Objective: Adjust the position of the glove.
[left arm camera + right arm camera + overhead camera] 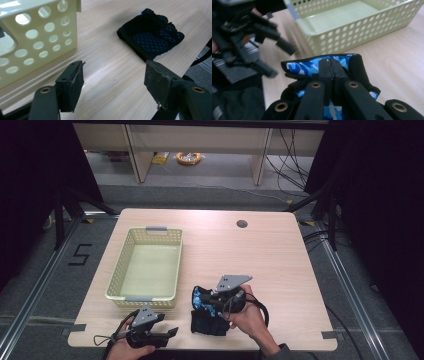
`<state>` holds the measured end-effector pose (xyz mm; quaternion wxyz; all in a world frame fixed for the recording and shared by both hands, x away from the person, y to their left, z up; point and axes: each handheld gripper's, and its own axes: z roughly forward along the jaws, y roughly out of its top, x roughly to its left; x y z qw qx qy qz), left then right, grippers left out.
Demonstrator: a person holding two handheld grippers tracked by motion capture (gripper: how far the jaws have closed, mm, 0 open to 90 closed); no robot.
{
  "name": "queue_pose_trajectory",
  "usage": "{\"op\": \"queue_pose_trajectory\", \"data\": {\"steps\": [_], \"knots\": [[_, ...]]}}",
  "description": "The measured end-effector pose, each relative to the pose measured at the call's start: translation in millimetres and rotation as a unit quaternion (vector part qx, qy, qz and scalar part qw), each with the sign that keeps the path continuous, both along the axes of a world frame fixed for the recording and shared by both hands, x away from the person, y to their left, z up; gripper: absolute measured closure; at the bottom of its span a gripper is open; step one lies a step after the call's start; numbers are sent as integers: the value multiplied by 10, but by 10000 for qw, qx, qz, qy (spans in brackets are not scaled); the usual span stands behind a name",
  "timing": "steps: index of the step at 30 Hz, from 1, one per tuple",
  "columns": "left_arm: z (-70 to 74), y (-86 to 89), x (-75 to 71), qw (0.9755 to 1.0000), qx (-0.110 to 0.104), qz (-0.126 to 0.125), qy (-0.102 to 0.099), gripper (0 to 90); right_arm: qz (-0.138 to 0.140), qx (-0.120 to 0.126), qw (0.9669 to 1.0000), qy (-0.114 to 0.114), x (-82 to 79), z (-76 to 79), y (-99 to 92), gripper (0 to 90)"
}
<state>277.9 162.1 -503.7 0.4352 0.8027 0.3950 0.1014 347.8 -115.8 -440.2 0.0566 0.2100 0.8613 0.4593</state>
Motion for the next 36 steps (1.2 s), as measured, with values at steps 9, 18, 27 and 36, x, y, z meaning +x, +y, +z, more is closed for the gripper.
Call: {"op": "queue_pose_trajectory", "data": {"steps": [9, 18, 27, 36], "knots": [[-2, 12, 12, 10000, -8, 58, 9, 313, 310, 9, 9995, 9, -162, -84, -48, 894], [-12, 20, 15, 10000, 58, 54, 3, 313, 687, -306, 9971, 59, -261, -267, -4, 893], [-12, -8, 26, 10000, 10, 40, 71, 317, 885, -716, 9931, 287, -380, -489, -2, 875], [106, -187, 25, 9986, -91, -420, -318, 362, -15, -593, 9982, 131, -520, -364, -181, 614]]}}
